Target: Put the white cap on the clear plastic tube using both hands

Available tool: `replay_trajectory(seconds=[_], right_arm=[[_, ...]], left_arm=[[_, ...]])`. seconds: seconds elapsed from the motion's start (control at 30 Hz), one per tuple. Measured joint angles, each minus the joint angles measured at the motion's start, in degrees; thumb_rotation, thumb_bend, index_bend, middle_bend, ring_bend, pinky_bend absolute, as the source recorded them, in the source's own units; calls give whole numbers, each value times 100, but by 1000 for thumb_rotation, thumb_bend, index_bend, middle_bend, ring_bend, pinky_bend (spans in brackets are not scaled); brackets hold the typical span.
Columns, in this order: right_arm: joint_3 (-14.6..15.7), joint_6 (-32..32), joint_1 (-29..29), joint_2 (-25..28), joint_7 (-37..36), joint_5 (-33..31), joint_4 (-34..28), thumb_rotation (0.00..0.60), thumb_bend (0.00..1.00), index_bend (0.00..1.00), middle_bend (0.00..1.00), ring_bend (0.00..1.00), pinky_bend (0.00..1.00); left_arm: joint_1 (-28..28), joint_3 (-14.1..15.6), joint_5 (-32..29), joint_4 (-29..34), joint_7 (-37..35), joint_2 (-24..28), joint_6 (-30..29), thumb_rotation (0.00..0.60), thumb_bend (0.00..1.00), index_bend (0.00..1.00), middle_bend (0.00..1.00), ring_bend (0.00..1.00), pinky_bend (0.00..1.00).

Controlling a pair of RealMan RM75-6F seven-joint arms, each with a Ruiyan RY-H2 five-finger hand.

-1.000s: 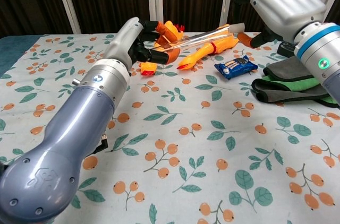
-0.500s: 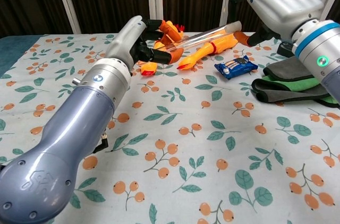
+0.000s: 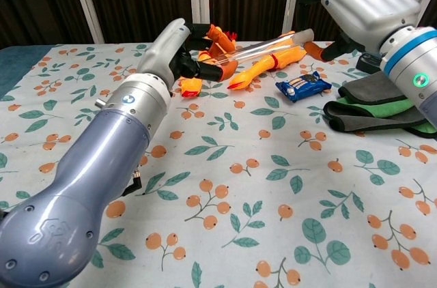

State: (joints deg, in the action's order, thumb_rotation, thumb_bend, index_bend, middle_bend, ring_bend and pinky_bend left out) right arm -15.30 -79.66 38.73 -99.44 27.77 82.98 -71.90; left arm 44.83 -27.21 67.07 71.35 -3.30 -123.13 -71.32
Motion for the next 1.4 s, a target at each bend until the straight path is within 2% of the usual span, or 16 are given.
replay_trajectory(seconds=[0.1,0.37,0.43,0.97,1.4], right_arm=[[9,15,-7,18,14,-3,-10,600,398,543,202,68,15],[53,56,-54,62,51,-33,-35,600,398,219,135,35,14],[61,65,-73,79,57,-49,-51,600,398,187,127,31,14],[247,50,-354,273,127,-132,-161,600,398,157,92,14,15],[422,17,-604,492,129,-112,-238,600,398,157,88,11,15]], left_arm=[[-4,1,0,-12,-1,-3,-7,600,605,690,539,60,0],[-37,32,15,-31,-12,7,-23,600,606,690,539,60,0],[-48,38,12,-33,-15,12,-25,600,606,690,539,60,0],[-270,270,37,-64,-100,114,-22,600,607,690,540,60,0],[-565,645,33,-439,-250,51,45,600,607,691,541,66,0]])
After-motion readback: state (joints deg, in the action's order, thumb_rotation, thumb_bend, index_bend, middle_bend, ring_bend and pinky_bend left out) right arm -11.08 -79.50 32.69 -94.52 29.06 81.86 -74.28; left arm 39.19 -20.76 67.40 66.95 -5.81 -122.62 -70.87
